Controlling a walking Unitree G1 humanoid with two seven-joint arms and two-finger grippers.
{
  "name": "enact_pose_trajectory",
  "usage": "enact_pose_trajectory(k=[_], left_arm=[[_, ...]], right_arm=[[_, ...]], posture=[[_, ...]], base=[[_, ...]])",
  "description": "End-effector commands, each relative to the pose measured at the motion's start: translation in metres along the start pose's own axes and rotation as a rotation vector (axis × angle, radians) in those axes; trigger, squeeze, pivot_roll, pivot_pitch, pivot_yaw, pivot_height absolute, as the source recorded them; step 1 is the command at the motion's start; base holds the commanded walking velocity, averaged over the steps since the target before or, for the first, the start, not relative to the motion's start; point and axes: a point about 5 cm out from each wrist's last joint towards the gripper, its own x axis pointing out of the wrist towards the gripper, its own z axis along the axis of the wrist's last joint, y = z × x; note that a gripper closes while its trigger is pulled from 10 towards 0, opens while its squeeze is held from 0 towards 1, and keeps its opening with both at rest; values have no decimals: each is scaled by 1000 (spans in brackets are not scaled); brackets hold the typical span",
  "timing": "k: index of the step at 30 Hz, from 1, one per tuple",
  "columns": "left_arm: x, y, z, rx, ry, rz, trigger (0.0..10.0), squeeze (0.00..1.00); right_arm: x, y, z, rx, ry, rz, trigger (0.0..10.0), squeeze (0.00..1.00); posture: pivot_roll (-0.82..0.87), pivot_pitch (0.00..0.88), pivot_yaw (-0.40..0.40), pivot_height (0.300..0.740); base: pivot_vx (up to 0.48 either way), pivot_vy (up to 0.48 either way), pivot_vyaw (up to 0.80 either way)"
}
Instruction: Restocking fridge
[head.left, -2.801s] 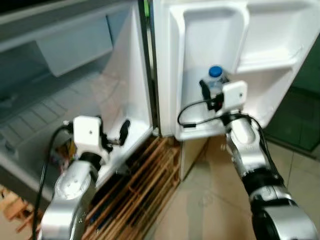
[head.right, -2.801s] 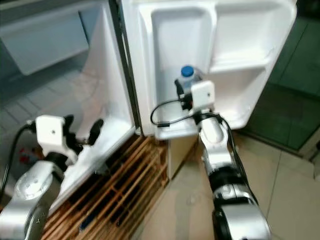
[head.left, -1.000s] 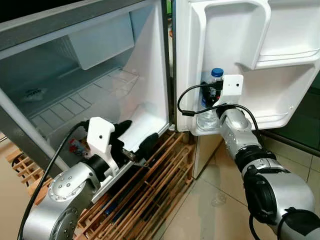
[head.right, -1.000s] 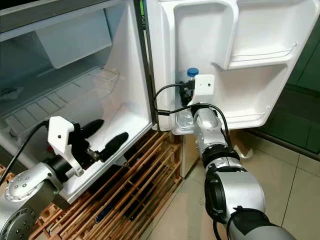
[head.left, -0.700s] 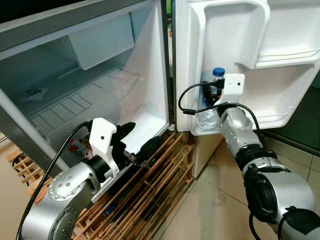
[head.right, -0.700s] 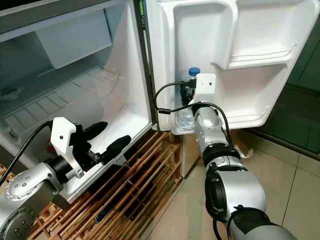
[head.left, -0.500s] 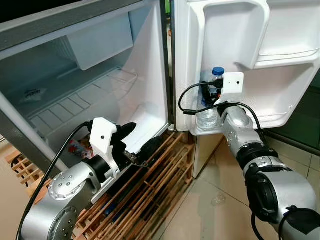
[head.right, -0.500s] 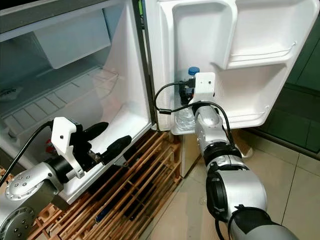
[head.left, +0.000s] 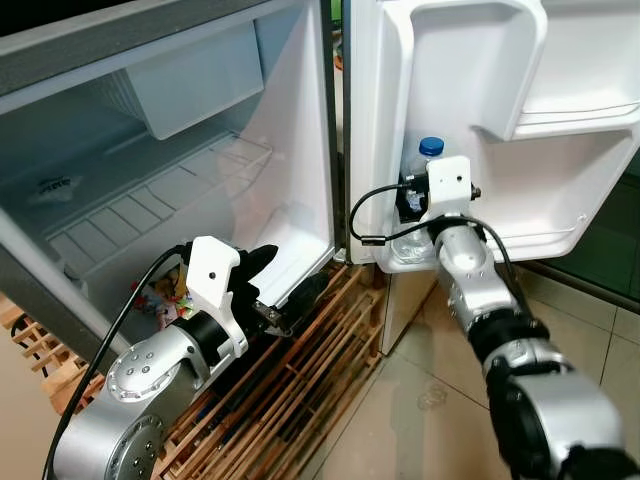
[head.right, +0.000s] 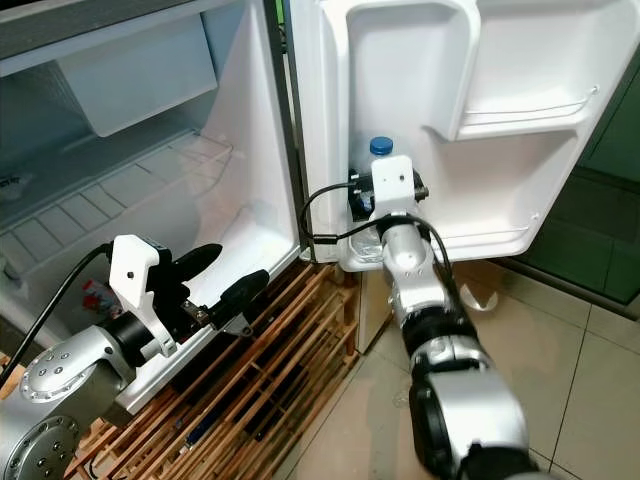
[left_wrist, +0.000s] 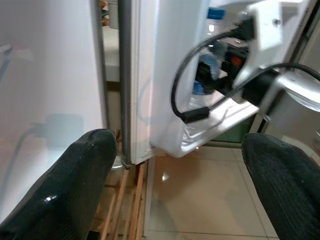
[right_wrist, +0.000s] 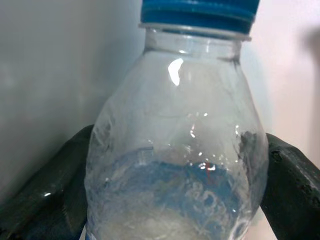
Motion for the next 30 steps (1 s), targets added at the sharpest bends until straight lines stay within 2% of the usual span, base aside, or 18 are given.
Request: enact_pose_trajectory(k=[1, 2, 3, 7, 9, 10, 13, 17, 23, 30], left_arm=[[1, 2, -1, 10, 0, 18, 10000, 0], [1, 2, -1, 10, 0, 18, 10000, 0], [2, 2, -3, 14, -1, 27, 10000, 0], [4, 5, -5, 13, -4, 46, 10000, 0], [5, 7, -7, 10, -5, 62, 10000, 0], [6, 7, -8, 7, -7, 68, 10000, 0], [9, 8, -10, -4, -13, 75, 10000, 0], [17, 5, -12, -22, -39, 71, 10000, 0], [20, 7, -11, -19, -50, 71, 10000, 0], [20, 7, -12, -30, -63, 83, 10000, 0]], right_arm=[[-9, 5, -6, -10, 18, -8, 10000, 1000], [-9, 5, -6, -10, 18, -8, 10000, 1000], [-21, 5, -5, -13, -10, -27, 10000, 1000], [-41, 3, -4, -28, -45, -31, 10000, 1000], [-52, -1, -5, -64, -56, -34, 10000, 1000], [-59, -8, -5, -87, -60, -52, 10000, 0], [-68, -19, -7, -122, -58, -81, 10000, 0], [-79, -30, -16, -181, 9, -80, 10000, 0], [-73, -29, -17, -192, 26, -69, 10000, 0], [-59, -17, -18, -193, 26, -17, 10000, 0]], posture=[[-27, 0, 75, 740], [-27, 0, 75, 740], [-36, 0, 69, 740], [-48, 0, 63, 740], [-59, 0, 60, 740], [-63, 0, 59, 740], [-80, 0, 52, 740], [-96, 0, 49, 740], [-90, 0, 47, 740], [-82, 0, 48, 740]], base=[[0, 0, 0], [0, 0, 0], [0, 0, 0], [0, 0, 0], [0, 0, 0], [0, 0, 0], [0, 0, 0], [0, 0, 0], [0, 0, 0], [0, 0, 0]])
